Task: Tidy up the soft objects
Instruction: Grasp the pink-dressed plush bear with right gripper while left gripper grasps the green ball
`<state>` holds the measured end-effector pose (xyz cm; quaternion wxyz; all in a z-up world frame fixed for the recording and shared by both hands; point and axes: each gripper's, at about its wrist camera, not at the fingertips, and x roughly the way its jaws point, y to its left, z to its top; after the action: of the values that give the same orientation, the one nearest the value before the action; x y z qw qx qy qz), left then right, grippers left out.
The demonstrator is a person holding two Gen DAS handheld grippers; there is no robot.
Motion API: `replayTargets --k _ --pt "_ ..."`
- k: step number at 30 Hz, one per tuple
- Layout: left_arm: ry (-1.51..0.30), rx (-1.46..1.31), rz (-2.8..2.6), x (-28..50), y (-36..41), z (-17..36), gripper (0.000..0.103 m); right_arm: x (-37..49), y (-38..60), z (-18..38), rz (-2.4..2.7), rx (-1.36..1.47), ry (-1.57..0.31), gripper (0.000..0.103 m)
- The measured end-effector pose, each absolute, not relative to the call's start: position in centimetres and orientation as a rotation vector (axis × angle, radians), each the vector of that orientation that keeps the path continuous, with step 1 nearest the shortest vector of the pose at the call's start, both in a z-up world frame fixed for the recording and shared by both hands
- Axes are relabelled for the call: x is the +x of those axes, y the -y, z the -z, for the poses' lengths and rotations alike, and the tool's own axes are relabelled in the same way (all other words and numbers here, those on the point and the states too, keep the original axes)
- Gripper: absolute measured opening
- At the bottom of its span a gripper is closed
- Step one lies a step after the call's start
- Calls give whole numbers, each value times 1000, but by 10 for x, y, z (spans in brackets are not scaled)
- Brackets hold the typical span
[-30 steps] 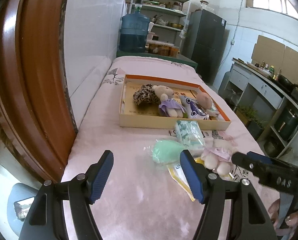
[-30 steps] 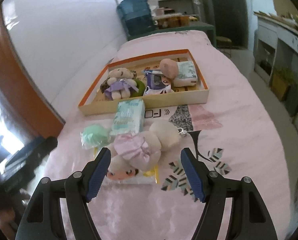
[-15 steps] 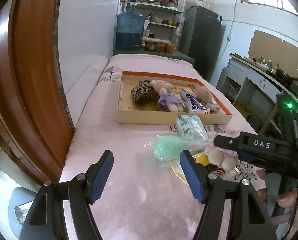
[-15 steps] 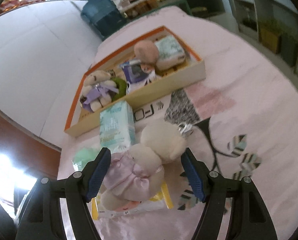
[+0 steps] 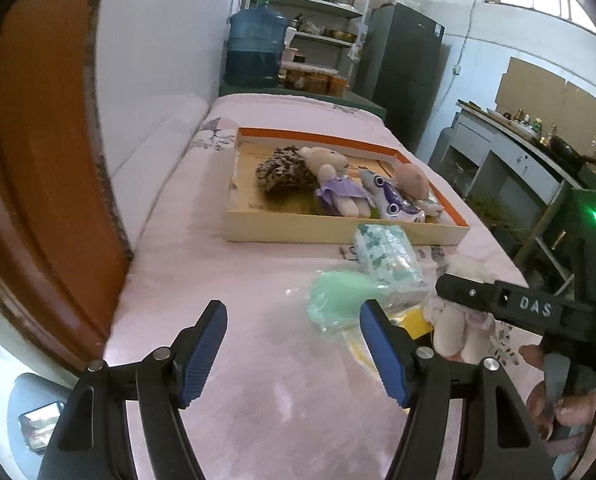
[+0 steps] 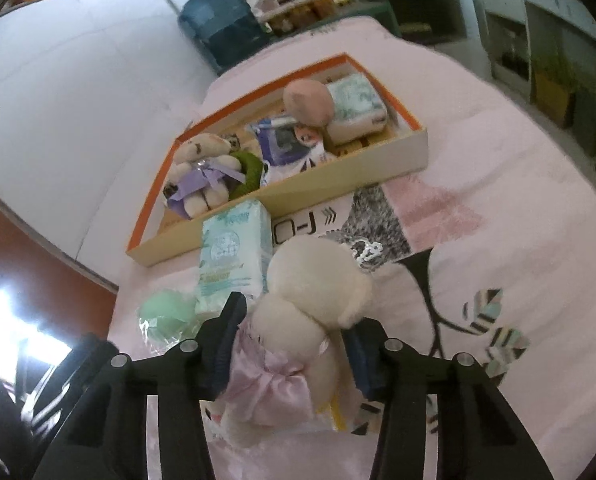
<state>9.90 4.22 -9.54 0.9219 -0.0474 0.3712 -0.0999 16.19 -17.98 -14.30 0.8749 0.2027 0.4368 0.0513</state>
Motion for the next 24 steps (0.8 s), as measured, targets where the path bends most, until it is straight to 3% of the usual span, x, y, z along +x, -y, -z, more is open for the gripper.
replayTargets --k 20,21,24 --pt "-878 -123 405 155 -11 131 70 149 192 138 -158 415 -896 48" --pt "-893 -139 415 156 -10 133 68 149 191 138 -158 415 -897 48" --pt "-888 -160 423 156 -10 133 49 148 193 138 -158 416 -897 48"
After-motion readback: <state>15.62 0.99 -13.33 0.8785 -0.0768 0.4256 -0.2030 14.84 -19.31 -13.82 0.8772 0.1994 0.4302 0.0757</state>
